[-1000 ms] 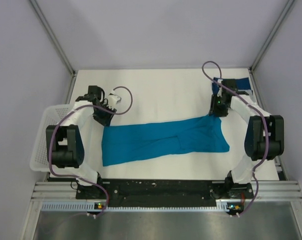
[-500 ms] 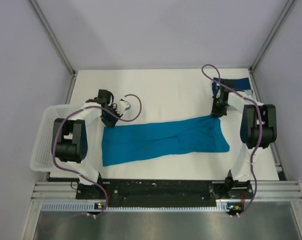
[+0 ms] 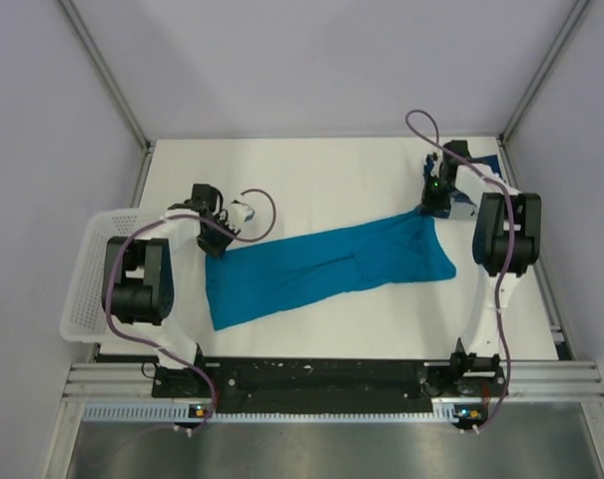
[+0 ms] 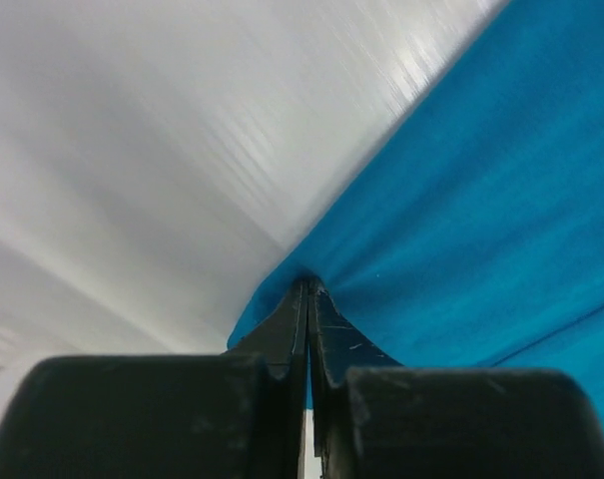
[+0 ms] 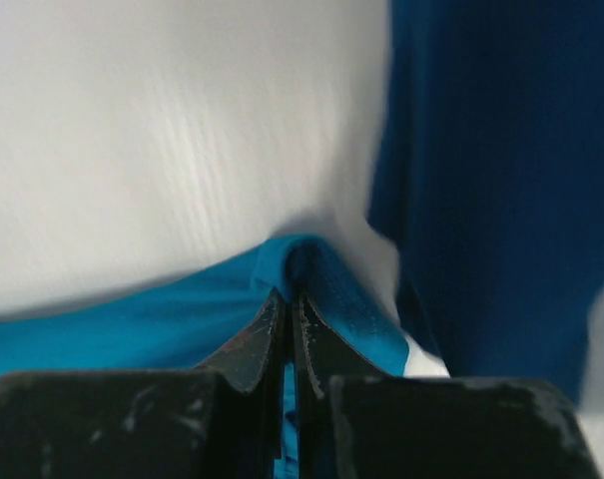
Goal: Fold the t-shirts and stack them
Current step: Rotate the tshirt 80 degrees, then grab the bottom of the folded rectangular tshirt with both arms
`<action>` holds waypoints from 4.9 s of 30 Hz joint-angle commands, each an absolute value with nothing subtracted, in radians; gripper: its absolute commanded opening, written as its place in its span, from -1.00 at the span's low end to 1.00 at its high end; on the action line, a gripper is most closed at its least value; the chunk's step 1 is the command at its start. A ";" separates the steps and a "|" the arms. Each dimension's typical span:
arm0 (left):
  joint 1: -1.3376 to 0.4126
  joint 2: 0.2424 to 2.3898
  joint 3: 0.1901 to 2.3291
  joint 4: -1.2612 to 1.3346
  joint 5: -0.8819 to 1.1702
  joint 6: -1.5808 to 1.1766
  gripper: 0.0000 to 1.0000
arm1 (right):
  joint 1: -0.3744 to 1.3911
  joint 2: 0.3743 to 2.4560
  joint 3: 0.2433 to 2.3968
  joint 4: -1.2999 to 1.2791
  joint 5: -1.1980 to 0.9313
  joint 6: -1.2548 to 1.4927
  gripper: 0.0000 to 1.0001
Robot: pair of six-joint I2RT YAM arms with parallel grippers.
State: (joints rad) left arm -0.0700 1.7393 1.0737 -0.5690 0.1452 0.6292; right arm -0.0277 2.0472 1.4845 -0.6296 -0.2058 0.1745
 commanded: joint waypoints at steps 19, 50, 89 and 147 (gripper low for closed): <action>-0.069 1.482 0.843 -0.719 -0.034 0.651 -0.20 | 0.092 2.389 2.369 -0.614 -0.345 0.293 0.16; -0.158 1.436 0.970 -0.839 0.291 0.660 -0.04 | 0.025 2.575 2.343 -0.629 -0.451 0.333 -1.00; -0.547 1.318 0.597 -0.597 0.242 1.207 -0.66 | 0.909 1.226 0.717 -0.348 -0.461 -0.903 0.63; -0.733 1.378 0.617 -0.519 0.308 1.235 0.09 | 1.186 1.315 0.637 -0.505 -0.152 -0.977 -1.00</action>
State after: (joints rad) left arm -0.7277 1.3334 0.6476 -0.5251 0.3878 1.1885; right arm 1.1721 1.3579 0.6540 -0.4774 -0.1493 -0.9913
